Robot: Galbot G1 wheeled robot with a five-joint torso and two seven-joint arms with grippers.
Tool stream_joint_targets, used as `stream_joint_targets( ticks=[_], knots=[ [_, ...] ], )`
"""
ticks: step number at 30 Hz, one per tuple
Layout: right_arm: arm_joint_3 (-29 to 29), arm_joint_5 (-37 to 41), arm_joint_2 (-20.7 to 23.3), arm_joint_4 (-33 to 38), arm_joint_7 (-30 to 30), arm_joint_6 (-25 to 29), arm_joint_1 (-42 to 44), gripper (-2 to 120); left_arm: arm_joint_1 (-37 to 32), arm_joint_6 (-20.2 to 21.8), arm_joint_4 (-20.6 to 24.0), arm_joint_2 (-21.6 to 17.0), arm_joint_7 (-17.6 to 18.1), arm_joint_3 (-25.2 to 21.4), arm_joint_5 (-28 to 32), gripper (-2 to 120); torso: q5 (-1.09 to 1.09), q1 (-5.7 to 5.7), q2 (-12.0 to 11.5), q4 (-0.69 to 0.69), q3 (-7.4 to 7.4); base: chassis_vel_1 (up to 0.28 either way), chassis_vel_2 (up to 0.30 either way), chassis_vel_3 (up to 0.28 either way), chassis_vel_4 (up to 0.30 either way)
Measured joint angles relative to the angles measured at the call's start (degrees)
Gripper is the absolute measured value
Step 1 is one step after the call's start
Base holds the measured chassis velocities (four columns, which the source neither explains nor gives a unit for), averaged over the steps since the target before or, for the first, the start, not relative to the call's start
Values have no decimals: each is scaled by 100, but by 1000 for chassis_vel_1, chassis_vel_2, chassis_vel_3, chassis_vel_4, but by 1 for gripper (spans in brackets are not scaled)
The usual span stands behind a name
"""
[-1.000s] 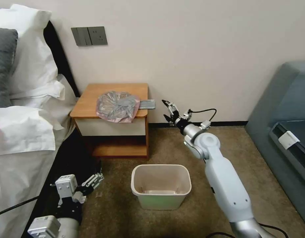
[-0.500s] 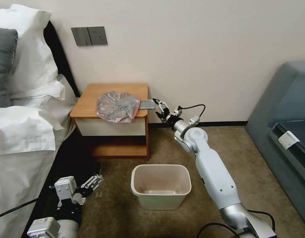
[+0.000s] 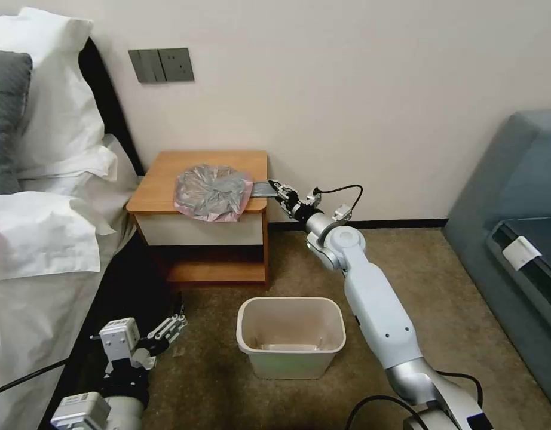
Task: Pick up the garbage bag from the table and place it over the trash can.
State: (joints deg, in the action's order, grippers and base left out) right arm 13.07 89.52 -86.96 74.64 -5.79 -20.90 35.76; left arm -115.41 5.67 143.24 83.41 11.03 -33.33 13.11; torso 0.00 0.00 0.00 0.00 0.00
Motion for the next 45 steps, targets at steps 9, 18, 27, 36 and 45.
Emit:
stream_joint_targets(
  ticks=[9,18,27,36,45],
  knots=[
    [5,-17,31,-11,-59,10,-13,0,19,-125,0,-22,-116,4,-131,100,0,0,0,0,0,0,0,0,0],
    [86,302,314,1314,-947,89,732,0,65,-189,0,-10,-168,32,-233,100,0,0,0,0,0,0,0,0,0],
    [-31,352,723,3065,-1551,143,2060,0,191,-377,0,-5,-125,90,-367,100,1,0,0,0,0,0,0,0,0],
    [19,20,1109,4296,-1995,-84,3238,0,423,-464,0,-36,-161,103,-412,100,0,0,1,0,-1,0,0,0,0],
    [-81,-794,1429,4633,-2152,-290,3945,0,582,-461,0,-100,-160,58,-294,100,1,0,1,0,0,0,0,0,0]
  ],
)
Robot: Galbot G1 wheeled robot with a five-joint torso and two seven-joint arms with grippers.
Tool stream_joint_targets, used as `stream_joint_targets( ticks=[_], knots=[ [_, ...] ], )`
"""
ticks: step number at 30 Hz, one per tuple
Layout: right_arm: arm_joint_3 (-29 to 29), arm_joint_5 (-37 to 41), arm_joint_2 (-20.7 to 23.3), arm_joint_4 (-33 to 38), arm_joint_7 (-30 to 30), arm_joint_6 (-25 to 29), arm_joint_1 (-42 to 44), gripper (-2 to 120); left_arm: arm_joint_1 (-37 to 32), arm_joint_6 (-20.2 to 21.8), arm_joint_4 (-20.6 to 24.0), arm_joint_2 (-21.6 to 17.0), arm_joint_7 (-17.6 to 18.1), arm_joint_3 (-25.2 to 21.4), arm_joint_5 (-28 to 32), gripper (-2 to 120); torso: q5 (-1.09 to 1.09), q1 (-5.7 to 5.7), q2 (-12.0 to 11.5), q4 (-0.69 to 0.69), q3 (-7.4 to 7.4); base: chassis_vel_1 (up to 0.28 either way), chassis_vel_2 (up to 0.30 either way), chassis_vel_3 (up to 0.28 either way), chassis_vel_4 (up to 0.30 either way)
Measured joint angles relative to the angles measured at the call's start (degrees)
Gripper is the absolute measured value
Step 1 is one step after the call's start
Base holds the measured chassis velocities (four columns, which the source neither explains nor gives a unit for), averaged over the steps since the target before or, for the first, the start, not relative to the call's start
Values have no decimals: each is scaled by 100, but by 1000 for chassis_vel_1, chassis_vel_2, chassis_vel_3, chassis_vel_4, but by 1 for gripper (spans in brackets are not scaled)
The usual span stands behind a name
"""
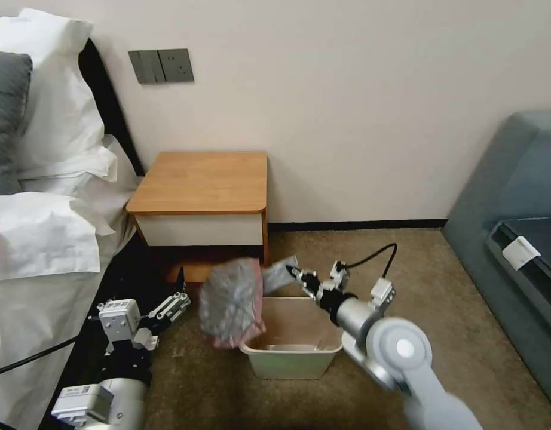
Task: Pick up the garbage bag from the table and place it over the trash can.
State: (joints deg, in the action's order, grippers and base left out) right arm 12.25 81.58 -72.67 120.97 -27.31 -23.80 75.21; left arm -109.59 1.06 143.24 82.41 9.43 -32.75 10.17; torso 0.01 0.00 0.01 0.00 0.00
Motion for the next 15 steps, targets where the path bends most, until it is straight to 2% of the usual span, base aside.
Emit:
stream_joint_targets(
  ticks=[12,15],
  knots=[
    [290,8,408,183,98,-69,509,0,160,3,-89,-26,3,38,51,100,-1,0,0,0,0,0,0,0,0],
    [407,307,430,184,-75,-112,481,10,208,8,-153,-56,5,47,79,100,-1,0,0,0,0,0,0,0,0]
  ],
)
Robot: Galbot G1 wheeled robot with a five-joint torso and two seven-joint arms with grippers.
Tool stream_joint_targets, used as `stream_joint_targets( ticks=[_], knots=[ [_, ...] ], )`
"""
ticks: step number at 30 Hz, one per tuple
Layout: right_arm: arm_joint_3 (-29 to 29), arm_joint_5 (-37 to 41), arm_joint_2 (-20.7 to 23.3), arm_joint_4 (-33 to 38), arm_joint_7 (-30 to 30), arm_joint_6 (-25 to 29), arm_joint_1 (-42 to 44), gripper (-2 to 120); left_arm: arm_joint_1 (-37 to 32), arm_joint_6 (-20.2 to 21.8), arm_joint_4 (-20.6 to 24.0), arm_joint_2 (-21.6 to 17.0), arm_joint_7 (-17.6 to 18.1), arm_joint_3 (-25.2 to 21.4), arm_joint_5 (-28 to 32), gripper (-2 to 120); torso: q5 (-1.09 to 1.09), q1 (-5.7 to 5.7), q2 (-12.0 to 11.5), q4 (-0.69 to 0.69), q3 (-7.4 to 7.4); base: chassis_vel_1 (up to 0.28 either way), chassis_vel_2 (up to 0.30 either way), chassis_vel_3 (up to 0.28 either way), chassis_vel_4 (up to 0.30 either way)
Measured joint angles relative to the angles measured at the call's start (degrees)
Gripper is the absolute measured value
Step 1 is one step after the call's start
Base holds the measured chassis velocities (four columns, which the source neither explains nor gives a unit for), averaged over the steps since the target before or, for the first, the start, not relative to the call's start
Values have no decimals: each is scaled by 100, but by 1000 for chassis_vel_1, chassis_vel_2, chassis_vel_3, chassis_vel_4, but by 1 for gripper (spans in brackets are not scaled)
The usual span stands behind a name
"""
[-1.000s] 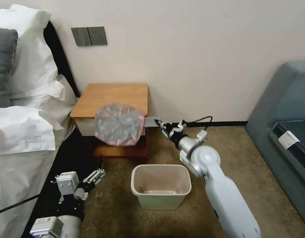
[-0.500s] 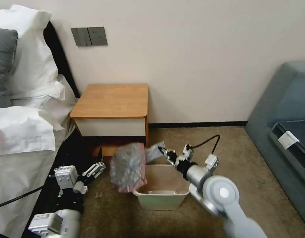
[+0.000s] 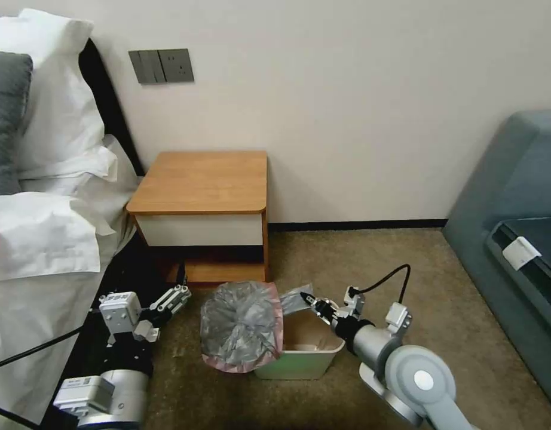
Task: Pick up the garbage bag from the table and place it over the trash can.
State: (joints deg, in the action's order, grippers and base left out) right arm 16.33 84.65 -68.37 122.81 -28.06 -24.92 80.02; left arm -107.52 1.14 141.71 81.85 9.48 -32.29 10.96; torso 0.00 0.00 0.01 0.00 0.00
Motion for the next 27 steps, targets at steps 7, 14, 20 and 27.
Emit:
stream_joint_targets(
  ticks=[7,14,20,27],
  knots=[
    [113,366,110,57,-426,-172,15,33,98,3,-80,-29,4,13,24,100,0,0,0,0,0,0,0,0,0],
    [235,593,343,152,-683,-224,160,59,131,-4,-135,0,4,19,20,100,0,0,0,-1,0,0,0,0,0],
    [564,597,559,408,-755,-202,334,84,114,-7,-185,9,4,34,-15,100,0,0,0,-1,0,0,0,0,0],
    [651,103,457,478,-527,-95,251,100,-33,118,-274,23,36,140,-88,100,0,0,-1,0,0,0,0,0,0]
  ],
)
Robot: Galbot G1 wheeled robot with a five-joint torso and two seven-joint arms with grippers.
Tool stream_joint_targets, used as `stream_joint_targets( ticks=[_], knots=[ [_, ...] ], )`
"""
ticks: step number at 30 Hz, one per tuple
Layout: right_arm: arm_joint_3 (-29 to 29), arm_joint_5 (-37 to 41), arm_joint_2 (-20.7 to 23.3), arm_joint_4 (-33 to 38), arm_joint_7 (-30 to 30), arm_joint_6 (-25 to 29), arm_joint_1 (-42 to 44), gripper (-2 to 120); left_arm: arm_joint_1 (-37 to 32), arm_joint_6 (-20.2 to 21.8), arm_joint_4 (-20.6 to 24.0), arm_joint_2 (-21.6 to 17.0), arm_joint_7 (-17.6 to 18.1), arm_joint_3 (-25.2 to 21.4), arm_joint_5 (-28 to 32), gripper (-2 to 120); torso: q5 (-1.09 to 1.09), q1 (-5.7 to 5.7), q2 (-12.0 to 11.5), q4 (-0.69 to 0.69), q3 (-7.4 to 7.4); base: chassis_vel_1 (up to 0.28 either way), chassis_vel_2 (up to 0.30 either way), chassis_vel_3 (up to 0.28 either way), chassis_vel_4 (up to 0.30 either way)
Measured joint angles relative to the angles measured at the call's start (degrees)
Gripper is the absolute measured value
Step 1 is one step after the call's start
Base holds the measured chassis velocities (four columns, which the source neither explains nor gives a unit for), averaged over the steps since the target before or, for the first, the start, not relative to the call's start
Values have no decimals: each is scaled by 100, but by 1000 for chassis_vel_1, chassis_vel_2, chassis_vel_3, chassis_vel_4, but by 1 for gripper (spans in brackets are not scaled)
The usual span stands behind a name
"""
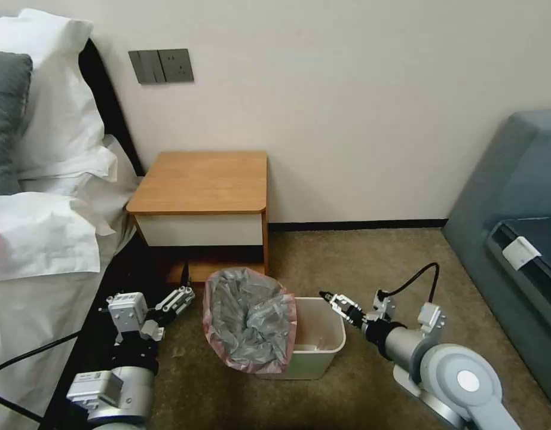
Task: Pick up the garbage bag from the table and place it over the trash can.
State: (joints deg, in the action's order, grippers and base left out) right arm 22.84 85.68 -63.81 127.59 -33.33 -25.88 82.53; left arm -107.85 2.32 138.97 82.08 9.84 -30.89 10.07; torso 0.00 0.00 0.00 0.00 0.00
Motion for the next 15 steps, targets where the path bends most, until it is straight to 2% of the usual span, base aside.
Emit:
stream_joint_targets(
  ticks=[4,8,12,15],
  knots=[
    [3,-483,-88,-28,335,80,-2,100,-139,-42,-204,-29,7,100,-151,100,0,0,0,0,0,0,0,0,0],
    [21,-605,-135,-16,363,123,12,100,-117,-53,-341,-128,-78,294,-254,100,0,0,0,0,0,0,0,0,0],
    [29,-871,-162,24,387,207,35,100,92,10,-529,-257,-130,521,-307,91,0,0,0,0,0,0,0,0,0],
    [31,-984,-171,23,387,264,45,100,233,94,-667,-310,-116,627,-303,93,0,0,0,0,0,0,0,0,0]
  ],
)
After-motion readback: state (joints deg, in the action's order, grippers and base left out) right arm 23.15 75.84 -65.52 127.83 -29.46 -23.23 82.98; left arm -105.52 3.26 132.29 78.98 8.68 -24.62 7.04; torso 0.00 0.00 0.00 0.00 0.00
